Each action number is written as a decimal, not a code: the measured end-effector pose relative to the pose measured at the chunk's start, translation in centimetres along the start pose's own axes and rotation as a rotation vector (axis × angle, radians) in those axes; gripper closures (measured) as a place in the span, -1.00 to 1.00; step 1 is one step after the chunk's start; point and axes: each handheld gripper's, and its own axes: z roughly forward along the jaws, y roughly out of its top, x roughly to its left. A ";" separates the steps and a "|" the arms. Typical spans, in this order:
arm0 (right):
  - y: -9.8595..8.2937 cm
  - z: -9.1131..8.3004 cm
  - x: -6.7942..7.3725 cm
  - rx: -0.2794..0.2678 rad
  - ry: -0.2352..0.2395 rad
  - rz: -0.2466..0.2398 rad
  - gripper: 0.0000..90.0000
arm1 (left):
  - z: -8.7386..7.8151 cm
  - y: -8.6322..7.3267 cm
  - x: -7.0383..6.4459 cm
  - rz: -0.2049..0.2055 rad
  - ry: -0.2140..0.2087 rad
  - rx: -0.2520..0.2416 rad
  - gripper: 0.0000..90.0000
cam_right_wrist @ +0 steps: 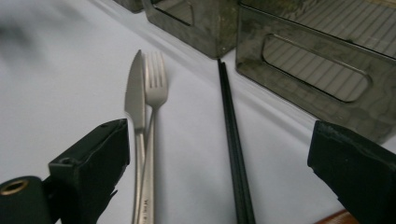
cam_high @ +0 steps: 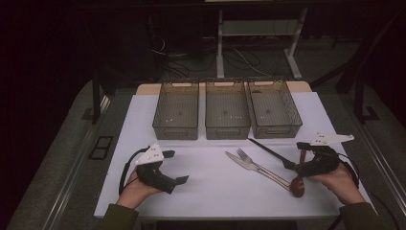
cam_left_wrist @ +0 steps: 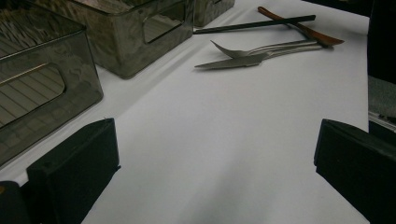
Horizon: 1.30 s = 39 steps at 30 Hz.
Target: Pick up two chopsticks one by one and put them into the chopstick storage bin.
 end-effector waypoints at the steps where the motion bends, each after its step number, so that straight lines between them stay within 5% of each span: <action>1: 0.0 0.0 -0.2 0.003 -0.003 0.004 -0.87 | 0.0 0.0 0.0 0.000 0.000 -0.004 -1.00; 5: -0.2 0.0 -0.9 0.021 -0.010 0.013 -0.83 | 0.0 0.0 0.0 0.002 -0.002 -0.002 -1.00; 13: -0.6 -0.3 -1.7 0.064 -0.021 0.030 -0.41 | 0.0 -0.1 0.0 0.006 -0.007 0.002 -1.00; 27: -1.3 -0.9 -2.5 0.117 -0.060 0.047 0.48 | 0.0 -0.1 -0.1 0.000 -0.018 0.001 -1.00; 39: -1.9 -0.6 -2.4 0.176 -0.055 0.024 0.60 | 0.0 -0.1 -0.1 0.004 -0.026 0.006 -1.00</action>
